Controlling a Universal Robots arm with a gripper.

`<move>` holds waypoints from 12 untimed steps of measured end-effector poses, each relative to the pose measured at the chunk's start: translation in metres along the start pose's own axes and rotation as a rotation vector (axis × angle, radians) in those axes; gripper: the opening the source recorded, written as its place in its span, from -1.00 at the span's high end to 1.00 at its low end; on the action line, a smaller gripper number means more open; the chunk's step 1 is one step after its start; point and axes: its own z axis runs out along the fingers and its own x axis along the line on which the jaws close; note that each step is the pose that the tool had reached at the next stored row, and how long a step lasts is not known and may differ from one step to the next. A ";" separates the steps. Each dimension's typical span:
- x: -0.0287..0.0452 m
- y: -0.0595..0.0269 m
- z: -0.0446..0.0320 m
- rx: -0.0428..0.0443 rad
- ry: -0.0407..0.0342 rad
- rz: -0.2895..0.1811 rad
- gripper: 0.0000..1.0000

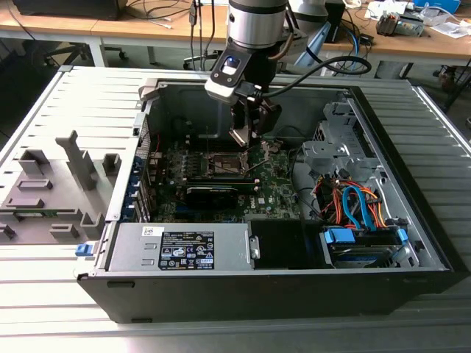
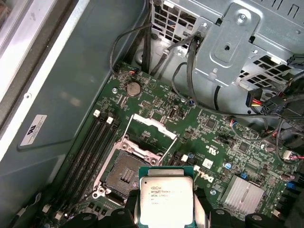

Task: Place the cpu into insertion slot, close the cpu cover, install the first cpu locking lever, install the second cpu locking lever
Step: 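Place the cpu into insertion slot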

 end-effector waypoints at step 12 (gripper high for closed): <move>0.0000 0.0000 0.0000 0.0023 -0.0030 0.025 -0.08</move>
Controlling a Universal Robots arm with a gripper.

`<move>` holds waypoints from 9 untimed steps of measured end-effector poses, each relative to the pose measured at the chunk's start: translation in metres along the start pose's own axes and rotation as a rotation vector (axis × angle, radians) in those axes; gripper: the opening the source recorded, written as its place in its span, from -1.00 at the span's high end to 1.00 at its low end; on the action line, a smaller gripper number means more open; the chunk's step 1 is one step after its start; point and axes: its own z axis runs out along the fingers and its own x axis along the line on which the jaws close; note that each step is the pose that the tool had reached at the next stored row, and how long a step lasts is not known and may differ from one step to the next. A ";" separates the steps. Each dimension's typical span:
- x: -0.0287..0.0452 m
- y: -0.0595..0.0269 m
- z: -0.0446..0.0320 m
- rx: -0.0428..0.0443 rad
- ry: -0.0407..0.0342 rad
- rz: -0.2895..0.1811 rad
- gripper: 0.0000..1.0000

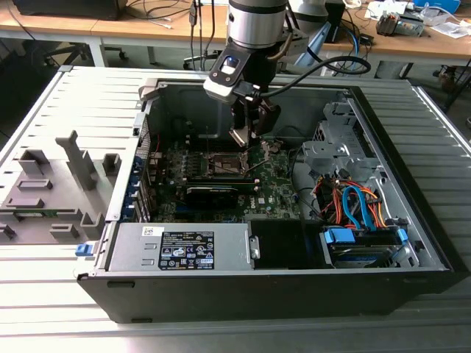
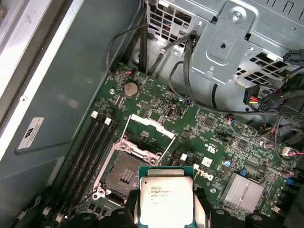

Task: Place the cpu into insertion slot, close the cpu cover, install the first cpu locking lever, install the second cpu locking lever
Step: 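Place the cpu into insertion slot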

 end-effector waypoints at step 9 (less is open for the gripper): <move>0.0000 0.0000 0.0000 0.0019 -0.0025 0.022 -0.08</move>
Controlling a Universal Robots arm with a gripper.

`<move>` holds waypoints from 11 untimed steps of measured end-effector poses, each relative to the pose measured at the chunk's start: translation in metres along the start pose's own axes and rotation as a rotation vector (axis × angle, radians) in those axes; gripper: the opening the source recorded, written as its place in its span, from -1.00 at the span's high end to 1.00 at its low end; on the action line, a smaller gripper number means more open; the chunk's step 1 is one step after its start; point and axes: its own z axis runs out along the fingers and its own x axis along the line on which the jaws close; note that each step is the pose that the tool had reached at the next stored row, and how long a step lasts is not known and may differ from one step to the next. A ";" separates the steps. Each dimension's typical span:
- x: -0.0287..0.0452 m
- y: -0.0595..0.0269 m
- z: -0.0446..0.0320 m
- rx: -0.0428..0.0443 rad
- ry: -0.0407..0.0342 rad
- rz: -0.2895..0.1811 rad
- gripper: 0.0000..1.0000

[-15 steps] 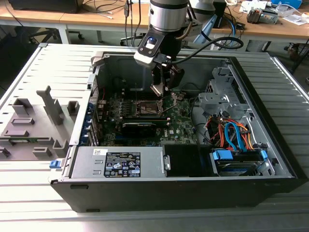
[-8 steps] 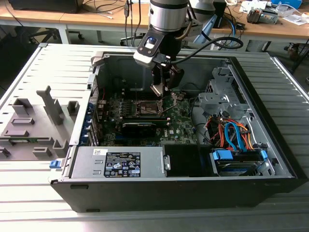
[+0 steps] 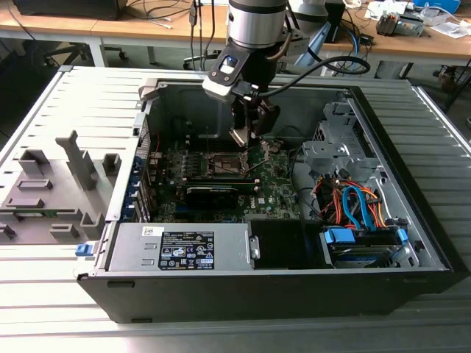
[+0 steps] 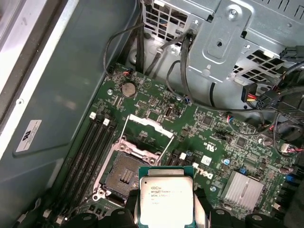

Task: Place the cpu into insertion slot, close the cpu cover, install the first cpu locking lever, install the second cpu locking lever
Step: 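Place the cpu into insertion slot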

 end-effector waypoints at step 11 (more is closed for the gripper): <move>0.0000 0.0000 0.0000 0.0019 -0.0025 0.022 -0.08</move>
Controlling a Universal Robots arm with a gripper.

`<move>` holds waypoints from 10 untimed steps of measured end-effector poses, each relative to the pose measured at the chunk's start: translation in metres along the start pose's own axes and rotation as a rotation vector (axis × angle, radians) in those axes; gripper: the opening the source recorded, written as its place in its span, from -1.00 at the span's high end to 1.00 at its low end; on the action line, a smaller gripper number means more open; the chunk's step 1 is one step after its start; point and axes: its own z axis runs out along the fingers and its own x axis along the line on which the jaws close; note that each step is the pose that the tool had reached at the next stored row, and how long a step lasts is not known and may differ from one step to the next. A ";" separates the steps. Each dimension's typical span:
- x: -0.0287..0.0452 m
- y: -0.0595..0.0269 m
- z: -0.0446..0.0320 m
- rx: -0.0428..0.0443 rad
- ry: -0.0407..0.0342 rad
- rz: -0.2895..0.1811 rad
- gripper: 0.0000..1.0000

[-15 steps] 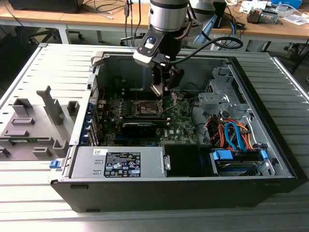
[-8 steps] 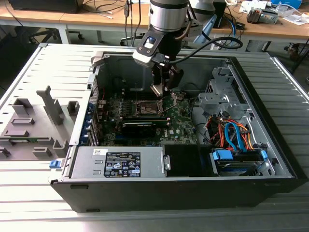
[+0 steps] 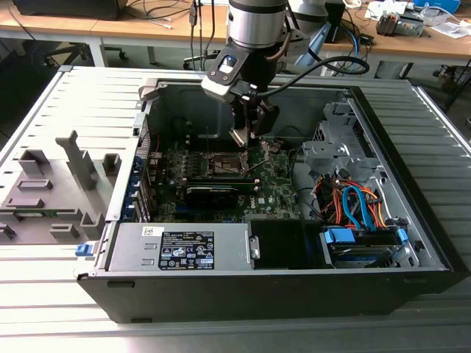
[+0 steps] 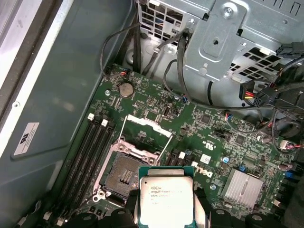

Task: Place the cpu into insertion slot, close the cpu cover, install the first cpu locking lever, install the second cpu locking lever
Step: 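Place the cpu into insertion slot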

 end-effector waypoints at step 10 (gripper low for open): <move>0.0000 0.0000 0.0000 0.0016 -0.0022 0.019 -0.08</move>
